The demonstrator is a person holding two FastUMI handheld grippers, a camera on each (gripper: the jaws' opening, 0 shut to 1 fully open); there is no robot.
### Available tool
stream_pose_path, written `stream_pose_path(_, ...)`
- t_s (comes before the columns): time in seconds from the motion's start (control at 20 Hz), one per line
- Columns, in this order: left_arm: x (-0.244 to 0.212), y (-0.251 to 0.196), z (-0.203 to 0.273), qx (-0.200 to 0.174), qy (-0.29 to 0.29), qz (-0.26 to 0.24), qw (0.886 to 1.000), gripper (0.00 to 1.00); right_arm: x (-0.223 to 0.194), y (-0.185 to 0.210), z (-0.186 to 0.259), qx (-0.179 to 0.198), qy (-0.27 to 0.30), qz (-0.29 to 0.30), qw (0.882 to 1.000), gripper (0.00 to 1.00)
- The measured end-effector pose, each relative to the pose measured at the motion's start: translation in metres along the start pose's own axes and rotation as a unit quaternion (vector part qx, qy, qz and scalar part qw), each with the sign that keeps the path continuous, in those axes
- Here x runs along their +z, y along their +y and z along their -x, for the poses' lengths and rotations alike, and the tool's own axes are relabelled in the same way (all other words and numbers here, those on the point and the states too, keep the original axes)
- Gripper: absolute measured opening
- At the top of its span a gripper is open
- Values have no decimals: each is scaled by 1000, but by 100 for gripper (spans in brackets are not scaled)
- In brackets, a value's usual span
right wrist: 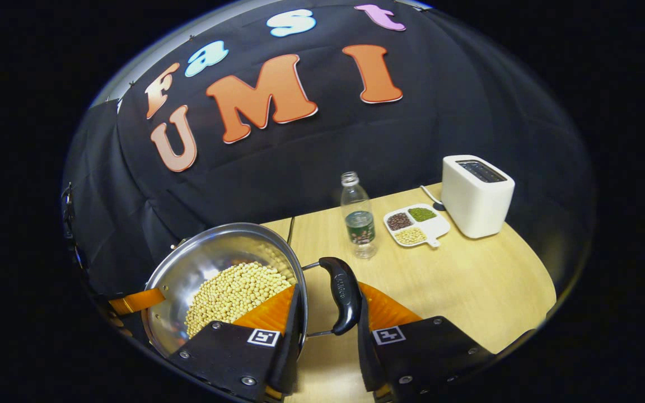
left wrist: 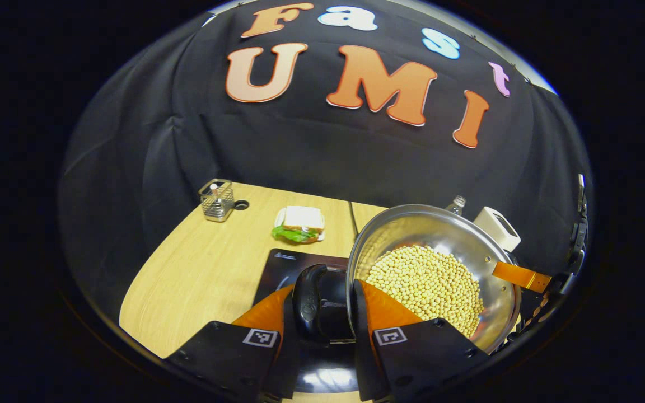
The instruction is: First push the handle of the pot to place it horizontally, then grasp the pot with both hands and set it on the induction cooktop.
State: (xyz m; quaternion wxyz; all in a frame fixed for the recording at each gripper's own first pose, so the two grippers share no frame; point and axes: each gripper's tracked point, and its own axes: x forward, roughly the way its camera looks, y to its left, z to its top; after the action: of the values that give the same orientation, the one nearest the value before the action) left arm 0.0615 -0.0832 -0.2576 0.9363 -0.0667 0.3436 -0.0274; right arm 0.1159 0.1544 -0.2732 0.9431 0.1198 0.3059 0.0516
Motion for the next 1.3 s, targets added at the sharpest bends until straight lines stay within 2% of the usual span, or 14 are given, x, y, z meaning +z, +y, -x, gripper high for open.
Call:
stream_pose_path(0.25, -3, 54, -1, 23, 11, 4, 1000, 48, -23, 43, -22, 15, 19, 7, 1000, 46)
stream_pose_path(0.3, -6, 62, -4, 25, 13, 5, 1000, 52, -28, 49, -27, 16, 22, 9, 1000, 46)
stream_pose_path(0.35, -8, 70, -8, 27, 17, 6, 999, 45, -32, 54, -30, 17, 25, 10, 999, 46)
stream_pose_path(0.4, -11, 76, -12, 27, 21, 7, 999, 45, -36, 58, -34, 16, 28, 11, 999, 42)
stream_pose_path(0.5, -16, 86, -20, 26, 26, 6, 999, 45, -45, 65, -42, 14, 36, 12, 999, 42)
stream_pose_path(0.55, -18, 90, -25, 26, 30, 6, 999, 53, -50, 65, -48, 12, 42, 13, 999, 46)
stream_pose_path(0.65, -25, 96, -35, 24, 41, 8, 999, 49, -60, 67, -56, 7, 50, 12, 999, 46)
stream_pose_path(0.75, -34, 98, -45, 18, 54, 13, 998, 53, -64, 67, -62, -1, 52, 10, 999, 46)
stream_pose_path(1.05, -52, 106, -69, 8, 73, 15, 997, 53, -88, 60, -75, -18, 67, 4, 998, 46)
stream_pose_path(1.2, -52, 105, -72, 1, 68, 10, 998, 46, -90, 60, -76, -21, 64, -2, 998, 46)
stream_pose_path(1.25, -51, 105, -72, -1, 66, 7, 998, 53, -91, 59, -75, -22, 64, -1, 998, 46)
stream_pose_path(1.3, -53, 105, -74, -3, 65, 5, 998, 53, -92, 57, -73, -24, 64, -1, 998, 47)
